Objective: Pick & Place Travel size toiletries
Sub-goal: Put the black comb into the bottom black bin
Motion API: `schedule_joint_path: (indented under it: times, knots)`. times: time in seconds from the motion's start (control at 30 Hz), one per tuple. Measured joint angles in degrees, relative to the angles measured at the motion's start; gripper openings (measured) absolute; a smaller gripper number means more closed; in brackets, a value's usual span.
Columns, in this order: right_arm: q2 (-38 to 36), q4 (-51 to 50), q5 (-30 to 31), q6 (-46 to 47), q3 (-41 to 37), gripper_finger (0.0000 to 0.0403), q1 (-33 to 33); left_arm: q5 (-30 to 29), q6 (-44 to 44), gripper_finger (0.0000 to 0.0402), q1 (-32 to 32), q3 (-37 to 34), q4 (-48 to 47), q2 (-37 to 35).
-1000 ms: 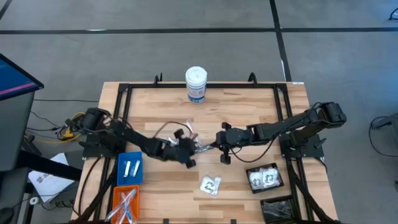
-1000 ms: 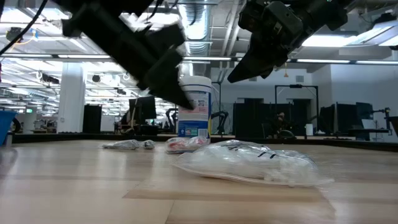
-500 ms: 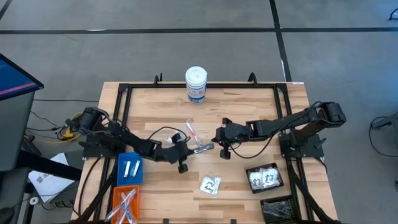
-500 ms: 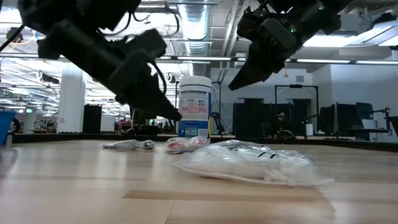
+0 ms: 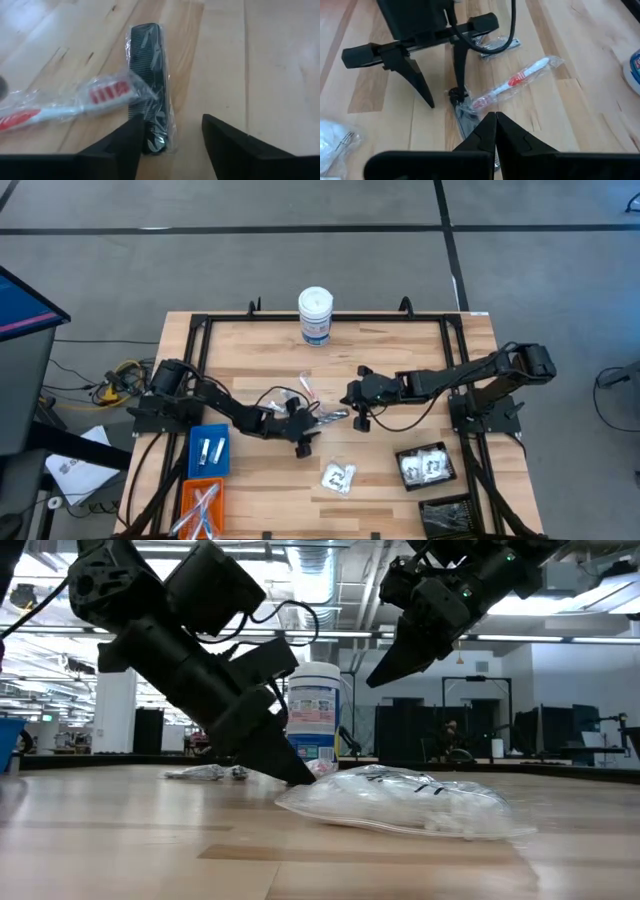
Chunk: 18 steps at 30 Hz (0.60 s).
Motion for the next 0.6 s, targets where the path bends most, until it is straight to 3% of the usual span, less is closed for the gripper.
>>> schedule_joint_path:
  times: [0.13, 0.3, 0.47, 0.6]
  knots:
    - [0.0, 0.0, 0.0, 0.0, 0.0, 0.0, 0.0, 0.7, 1.3, 0.0206, 0.2, 0.1, -0.6, 0.0]
    - [0.0, 0.1, 0.0, 0.0, 0.0, 0.0, 0.1, 2.5, 1.3, 0.0186, 1.3, 0.2, -2.5, 0.0]
    - [0.0, 0.2, 0.0, 0.0, 0.0, 0.0, 0.1, 3.6, -0.2, 0.014, 2.2, 0.2, -4.2, 0.0]
    - [0.0, 0.2, 0.0, 0.0, 0.0, 0.0, 0.2, 3.4, -2.4, 0.0079, 2.7, 0.2, -5.2, 0.0]
